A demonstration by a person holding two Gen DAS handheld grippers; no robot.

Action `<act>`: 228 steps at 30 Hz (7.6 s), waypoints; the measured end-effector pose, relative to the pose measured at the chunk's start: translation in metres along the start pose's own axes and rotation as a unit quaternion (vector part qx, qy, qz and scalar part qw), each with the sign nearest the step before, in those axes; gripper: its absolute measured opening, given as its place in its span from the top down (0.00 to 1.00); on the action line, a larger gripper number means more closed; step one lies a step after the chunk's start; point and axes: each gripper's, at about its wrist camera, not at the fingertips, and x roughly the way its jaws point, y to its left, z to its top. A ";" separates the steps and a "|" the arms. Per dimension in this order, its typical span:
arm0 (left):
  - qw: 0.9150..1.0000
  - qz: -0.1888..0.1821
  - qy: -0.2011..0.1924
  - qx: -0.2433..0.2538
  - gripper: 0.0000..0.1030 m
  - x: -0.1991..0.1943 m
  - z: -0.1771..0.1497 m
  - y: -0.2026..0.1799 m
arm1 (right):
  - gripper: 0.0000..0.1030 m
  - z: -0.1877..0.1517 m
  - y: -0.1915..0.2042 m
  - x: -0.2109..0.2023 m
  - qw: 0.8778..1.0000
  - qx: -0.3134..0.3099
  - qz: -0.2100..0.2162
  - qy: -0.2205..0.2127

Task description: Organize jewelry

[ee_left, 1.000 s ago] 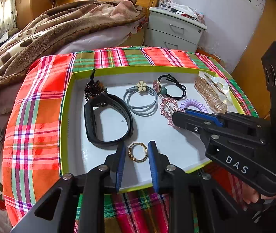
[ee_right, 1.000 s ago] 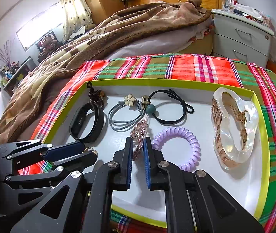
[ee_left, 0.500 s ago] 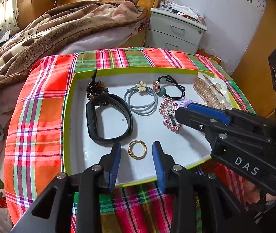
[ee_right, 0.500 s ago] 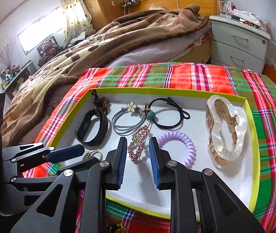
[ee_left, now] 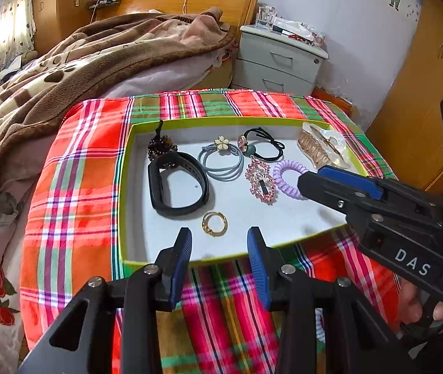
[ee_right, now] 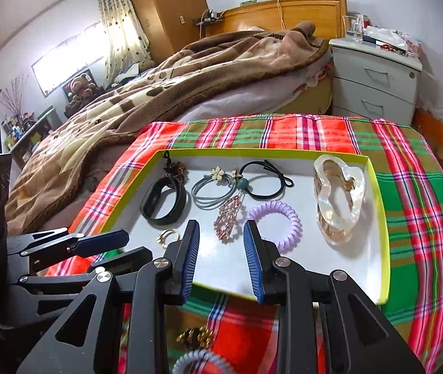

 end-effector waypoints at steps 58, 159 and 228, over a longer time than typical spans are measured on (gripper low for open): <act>0.998 -0.044 0.016 0.029 0.62 -0.020 -0.050 -0.045 | 0.90 -0.104 -0.037 -0.072 0.996 0.051 -0.069 0.005; 0.999 -0.015 0.029 0.009 0.69 0.054 0.033 -0.019 | 0.72 -0.011 -0.056 0.006 0.992 0.058 -0.114 0.017; 0.996 0.082 -0.032 -0.017 0.67 -0.038 -0.036 -0.032 | 0.70 -0.047 0.012 -0.063 0.992 0.033 -0.105 -0.057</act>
